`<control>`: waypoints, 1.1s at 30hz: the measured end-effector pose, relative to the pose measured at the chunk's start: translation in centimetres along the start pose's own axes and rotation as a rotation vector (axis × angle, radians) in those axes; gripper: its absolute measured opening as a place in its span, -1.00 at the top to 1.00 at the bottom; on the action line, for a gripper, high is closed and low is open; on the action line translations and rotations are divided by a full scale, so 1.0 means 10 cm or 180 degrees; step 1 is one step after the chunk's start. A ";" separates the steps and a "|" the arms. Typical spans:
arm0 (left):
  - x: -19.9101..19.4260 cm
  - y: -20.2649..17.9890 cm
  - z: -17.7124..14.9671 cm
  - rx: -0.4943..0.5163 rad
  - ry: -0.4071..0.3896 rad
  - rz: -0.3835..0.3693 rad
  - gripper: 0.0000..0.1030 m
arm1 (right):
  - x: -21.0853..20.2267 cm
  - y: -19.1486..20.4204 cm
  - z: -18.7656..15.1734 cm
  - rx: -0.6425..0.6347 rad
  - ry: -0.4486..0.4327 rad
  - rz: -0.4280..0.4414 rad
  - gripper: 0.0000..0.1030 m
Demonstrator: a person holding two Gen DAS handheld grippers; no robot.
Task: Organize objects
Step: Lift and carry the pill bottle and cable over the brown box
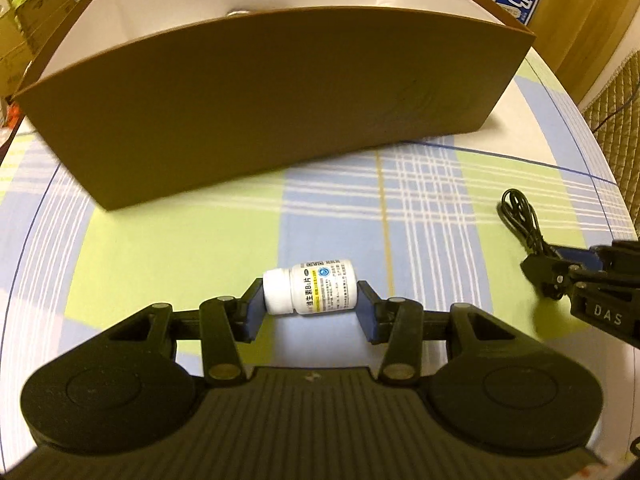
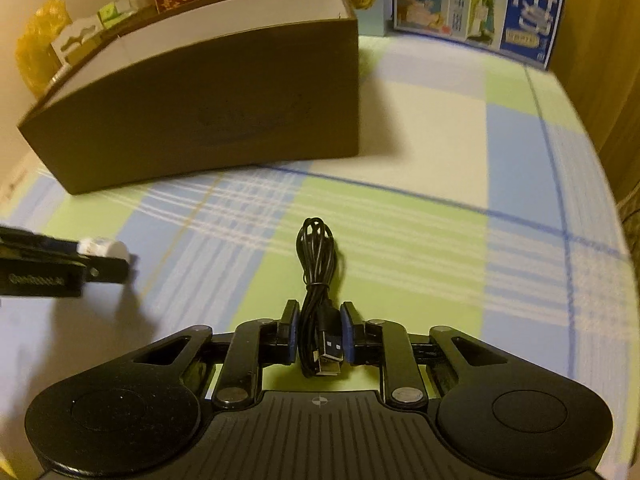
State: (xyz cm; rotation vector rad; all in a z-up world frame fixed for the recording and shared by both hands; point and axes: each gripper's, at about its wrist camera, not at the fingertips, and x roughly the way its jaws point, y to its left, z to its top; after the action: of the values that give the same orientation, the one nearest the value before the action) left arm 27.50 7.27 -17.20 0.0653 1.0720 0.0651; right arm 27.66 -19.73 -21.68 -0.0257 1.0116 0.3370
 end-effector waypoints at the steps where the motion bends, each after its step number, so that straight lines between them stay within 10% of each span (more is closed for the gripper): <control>1: -0.02 0.01 -0.02 -0.0011 0.0003 0.0006 0.19 | -0.01 0.01 -0.01 0.0020 0.0016 0.0036 0.65; 33: -0.68 0.16 -0.05 -0.0106 -0.0229 -0.0042 0.19 | -0.50 0.43 0.09 0.0253 -0.0162 0.0603 0.66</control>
State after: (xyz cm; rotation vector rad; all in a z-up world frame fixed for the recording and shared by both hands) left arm 23.81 8.33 -11.37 0.0304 0.9990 0.0681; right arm 24.70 -16.84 -16.43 0.1508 0.9784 0.4676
